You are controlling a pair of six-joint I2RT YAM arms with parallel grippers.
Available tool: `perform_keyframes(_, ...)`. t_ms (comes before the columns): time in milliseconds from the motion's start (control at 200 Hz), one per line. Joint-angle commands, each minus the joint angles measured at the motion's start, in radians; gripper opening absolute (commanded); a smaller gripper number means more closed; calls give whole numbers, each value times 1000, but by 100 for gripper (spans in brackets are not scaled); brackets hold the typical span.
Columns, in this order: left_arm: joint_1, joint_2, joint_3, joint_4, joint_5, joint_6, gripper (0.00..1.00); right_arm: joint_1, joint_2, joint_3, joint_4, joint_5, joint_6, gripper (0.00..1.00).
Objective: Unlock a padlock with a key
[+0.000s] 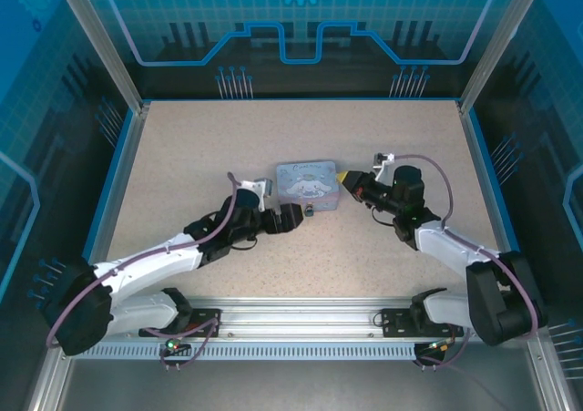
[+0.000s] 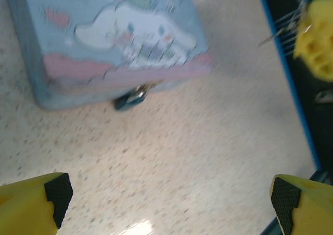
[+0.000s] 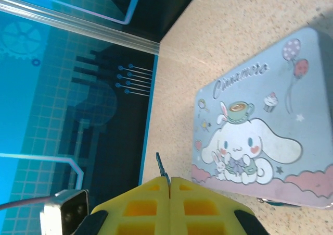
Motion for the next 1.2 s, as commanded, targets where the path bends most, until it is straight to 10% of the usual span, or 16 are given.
perform_keyframes(0,-10,64,-27,98,34,76,99,-6,46,51,-18,-26,-23,0)
perform_keyframes(1196,-14,719,203,555,-20,217,98,18,366,152,54,-22,-11,0)
